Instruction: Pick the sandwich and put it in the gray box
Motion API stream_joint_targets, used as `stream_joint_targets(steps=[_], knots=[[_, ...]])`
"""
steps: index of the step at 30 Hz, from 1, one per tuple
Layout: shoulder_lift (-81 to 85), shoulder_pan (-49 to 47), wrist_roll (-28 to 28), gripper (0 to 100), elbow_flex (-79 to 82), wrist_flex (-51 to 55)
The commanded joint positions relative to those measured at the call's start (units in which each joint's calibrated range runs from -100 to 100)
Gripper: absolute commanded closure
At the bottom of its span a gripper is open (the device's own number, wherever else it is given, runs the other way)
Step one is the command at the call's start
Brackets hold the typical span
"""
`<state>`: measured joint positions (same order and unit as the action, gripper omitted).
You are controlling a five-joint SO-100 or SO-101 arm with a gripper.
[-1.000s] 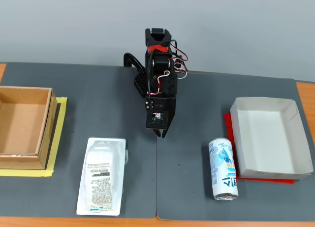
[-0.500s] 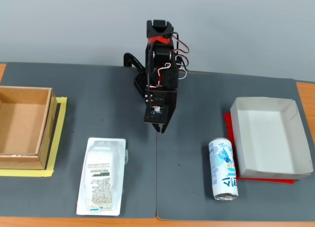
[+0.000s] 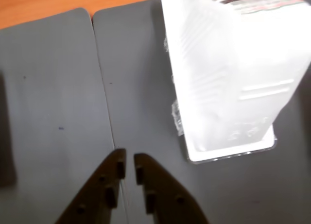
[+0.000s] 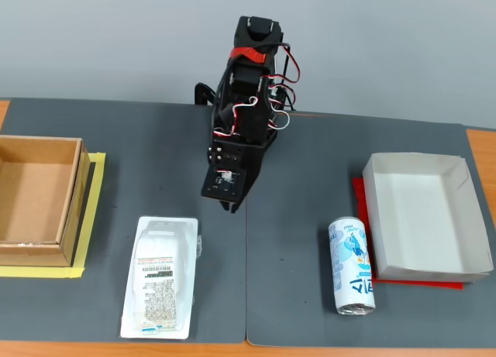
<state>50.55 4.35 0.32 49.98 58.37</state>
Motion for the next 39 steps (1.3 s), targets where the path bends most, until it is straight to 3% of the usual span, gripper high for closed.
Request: stream_joint_targets(steps=[1, 15, 29, 39], knots=[[-2.1, 2.4, -2.4, 98, -4.8, -0.7], [-12.8, 9.9, -11.0, 98, -14.3, -0.7], [-31.9, 13.2, -11.5, 97, -34.6, 0.0], [-38.8, 12.7, -11.6, 97, -39.4, 0.1]])
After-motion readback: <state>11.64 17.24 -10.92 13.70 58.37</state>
